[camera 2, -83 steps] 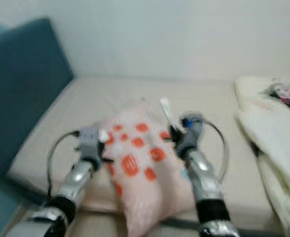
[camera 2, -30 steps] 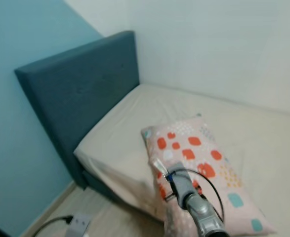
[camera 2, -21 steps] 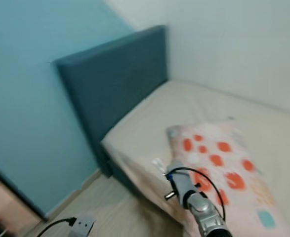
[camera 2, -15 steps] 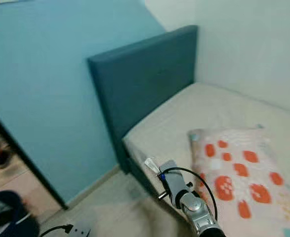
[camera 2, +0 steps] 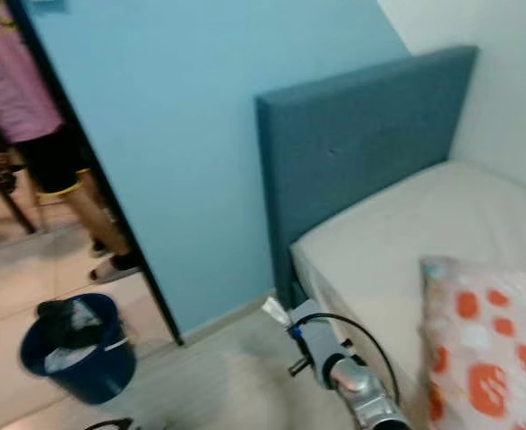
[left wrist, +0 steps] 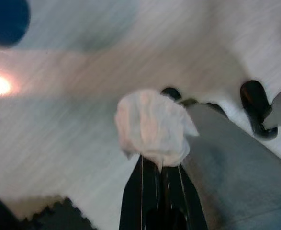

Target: Clean up the room

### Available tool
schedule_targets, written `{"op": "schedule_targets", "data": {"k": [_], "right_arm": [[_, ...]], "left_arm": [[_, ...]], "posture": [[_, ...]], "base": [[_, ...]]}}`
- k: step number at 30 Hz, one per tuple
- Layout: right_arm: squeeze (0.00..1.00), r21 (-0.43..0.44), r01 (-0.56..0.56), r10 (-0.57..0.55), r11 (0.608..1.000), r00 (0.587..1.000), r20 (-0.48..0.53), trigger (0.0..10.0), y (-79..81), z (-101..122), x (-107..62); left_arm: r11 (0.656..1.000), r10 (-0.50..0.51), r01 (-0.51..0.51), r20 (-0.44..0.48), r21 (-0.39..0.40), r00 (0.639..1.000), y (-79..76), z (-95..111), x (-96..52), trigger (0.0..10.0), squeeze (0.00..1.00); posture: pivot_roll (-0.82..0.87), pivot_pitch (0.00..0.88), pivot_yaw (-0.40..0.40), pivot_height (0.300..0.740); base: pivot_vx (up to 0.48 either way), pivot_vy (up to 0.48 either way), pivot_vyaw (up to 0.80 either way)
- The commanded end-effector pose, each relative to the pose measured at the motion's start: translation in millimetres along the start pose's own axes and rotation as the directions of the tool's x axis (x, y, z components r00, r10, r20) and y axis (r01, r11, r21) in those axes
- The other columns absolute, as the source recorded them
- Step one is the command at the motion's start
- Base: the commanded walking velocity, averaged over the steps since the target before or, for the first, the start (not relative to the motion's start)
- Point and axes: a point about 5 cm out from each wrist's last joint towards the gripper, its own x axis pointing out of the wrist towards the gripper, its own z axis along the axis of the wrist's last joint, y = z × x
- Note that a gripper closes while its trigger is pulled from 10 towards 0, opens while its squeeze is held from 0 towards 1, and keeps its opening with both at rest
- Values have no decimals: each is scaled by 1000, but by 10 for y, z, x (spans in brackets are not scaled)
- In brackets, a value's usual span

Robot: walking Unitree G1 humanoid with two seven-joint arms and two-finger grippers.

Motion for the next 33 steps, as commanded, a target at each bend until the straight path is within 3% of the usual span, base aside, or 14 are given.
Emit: {"op": "schedule_targets", "data": {"k": [1,6,15,19,21,23,28,31,33], "right_arm": [[0,17,-17,17,1000,1000,-8,10000,60,-38,1],[0,21,-9,10,1000,1000,-14,10000,38,-60,-8],[0,29,-2,3,1000,1000,-17,10000,15,-77,-18],[0,29,-2,3,1000,1000,-18,10000,8,-79,-19],[0,31,-8,9,999,1000,-18,10000,9,-79,-17],[0,31,-12,13,999,1000,-19,10000,11,-81,-16],[0,0,-53,53,999,998,-30,10000,44,-87,-12],[0,-8,-63,63,998,997,-33,10000,54,-90,-10],[0,-20,-79,79,997,996,-35,10000,75,-90,-6]], "left_arm": [[1000,-1,2,-8,16,1000,-14,3,4,10000,0],[999,-30,30,7,34,1000,-192,104,36,10000,0],[999,-38,38,13,39,999,-235,130,42,10000,0],[1000,-31,31,15,8,999,-192,96,34,10000,0],[998,4,-2,33,-70,999,-44,77,15,10000,0],[996,18,-14,43,-90,999,19,88,9,10000,0],[992,56,-45,91,-117,994,162,272,13,10000,0],[990,59,-43,114,-133,992,167,357,19,10000,0],[987,52,-24,172,-161,984,135,562,33,10000,0]], "posture": [[-164,1,5,740],[-181,0,10,740],[-183,0,10,740],[-184,0,11,740],[-187,0,3,740],[-188,0,-3,740],[-185,0,-17,740],[-183,0,-19,740],[-178,0,-23,740]], "base": [[0,0,800],[0,0,800],[0,0,800],[0,0,800],[0,0,800],[0,0,800],[0,0,800],[0,0,800],[0,0,800]]}}
